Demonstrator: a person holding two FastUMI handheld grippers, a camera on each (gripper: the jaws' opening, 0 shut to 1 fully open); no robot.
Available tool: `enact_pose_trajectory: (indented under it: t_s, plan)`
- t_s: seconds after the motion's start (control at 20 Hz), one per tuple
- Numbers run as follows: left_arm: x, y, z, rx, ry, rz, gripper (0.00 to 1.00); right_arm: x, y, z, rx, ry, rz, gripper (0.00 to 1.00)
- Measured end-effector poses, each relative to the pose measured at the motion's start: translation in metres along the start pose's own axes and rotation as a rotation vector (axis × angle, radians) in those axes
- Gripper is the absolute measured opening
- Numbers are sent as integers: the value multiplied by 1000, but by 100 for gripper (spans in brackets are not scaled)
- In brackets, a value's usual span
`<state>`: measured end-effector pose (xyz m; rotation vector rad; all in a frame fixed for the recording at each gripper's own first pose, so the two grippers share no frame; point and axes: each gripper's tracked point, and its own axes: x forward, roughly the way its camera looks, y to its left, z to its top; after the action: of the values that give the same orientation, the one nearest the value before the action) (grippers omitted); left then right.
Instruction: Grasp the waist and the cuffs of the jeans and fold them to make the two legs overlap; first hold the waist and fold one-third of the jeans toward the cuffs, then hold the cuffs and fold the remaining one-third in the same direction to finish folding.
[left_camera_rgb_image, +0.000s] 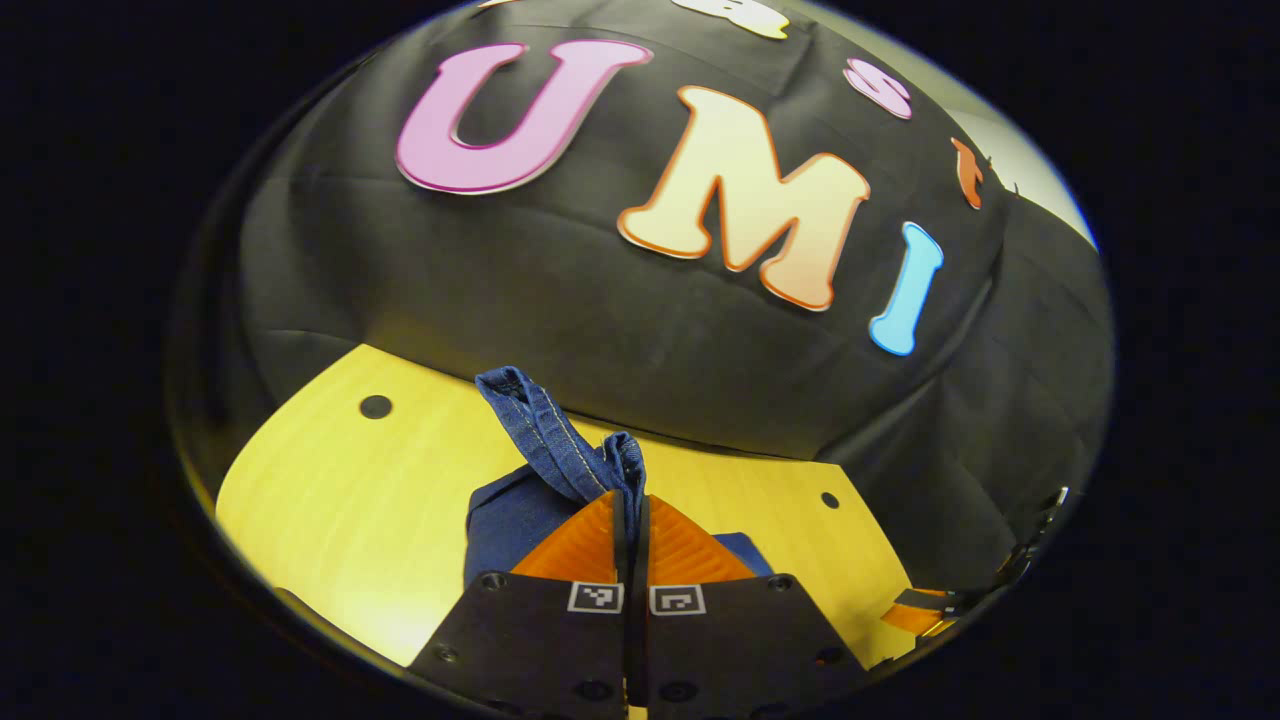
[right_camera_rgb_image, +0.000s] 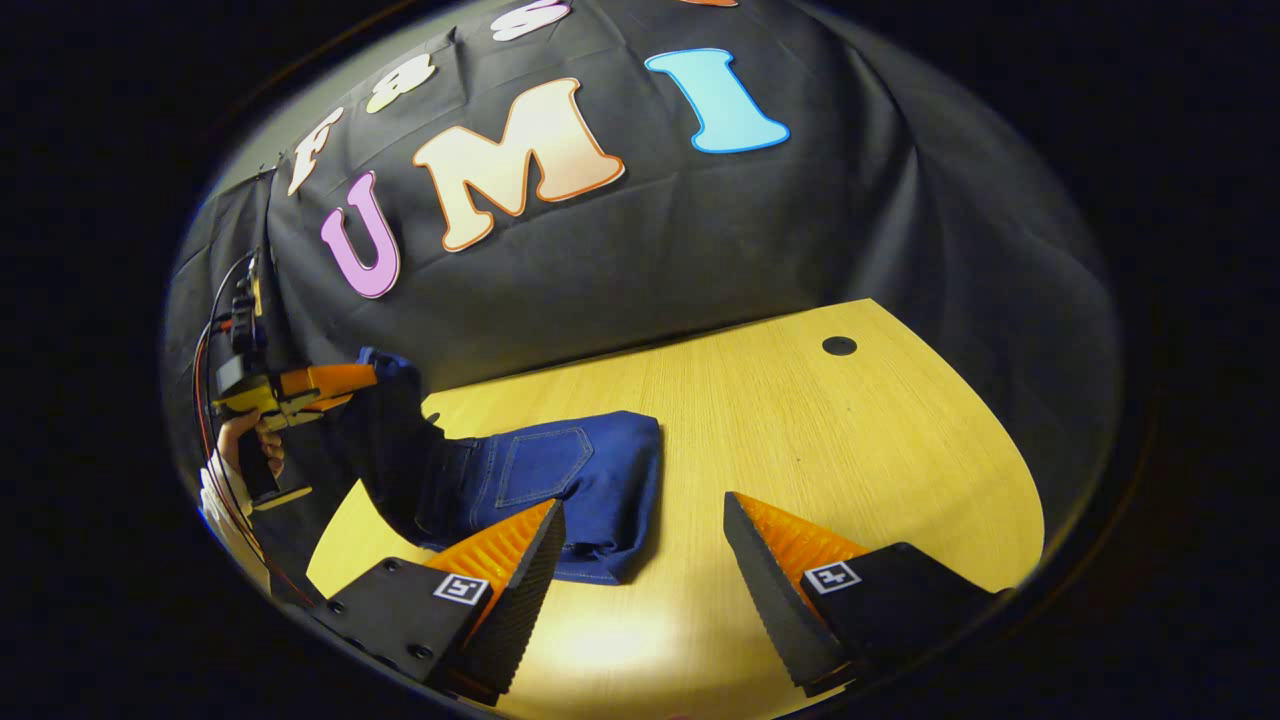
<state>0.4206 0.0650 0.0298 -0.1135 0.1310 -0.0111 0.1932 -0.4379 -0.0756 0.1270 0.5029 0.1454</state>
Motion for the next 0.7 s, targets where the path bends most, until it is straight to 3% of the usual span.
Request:
enact_pose_trajectory:
  t_s: [0.1,0.2,0.25,0.3,0.45,0.5,0.55,0.7]
  plan:
    - [15,-30,-15,53,35,-1,0,-1,-8,2,-19,-6,0,94]
    - [25,-51,-37,126,77,4,0,0,-14,1,-28,-4,1,98]
    - [29,-63,-47,162,91,10,0,1,-16,0,-30,-3,4,94]
    - [34,-71,-63,214,115,24,0,1,-18,1,-30,-4,5,98]
    - [49,-81,-106,379,167,56,0,4,-27,-1,-13,-1,-6,98]
    - [55,-83,-125,418,192,55,0,3,-33,-2,-9,-2,-15,94]
    - [63,-83,-144,442,214,53,0,0,-39,-4,-11,1,-30,98]
    - [75,-78,-181,433,268,69,0,-11,-62,-8,-34,7,-84,98]
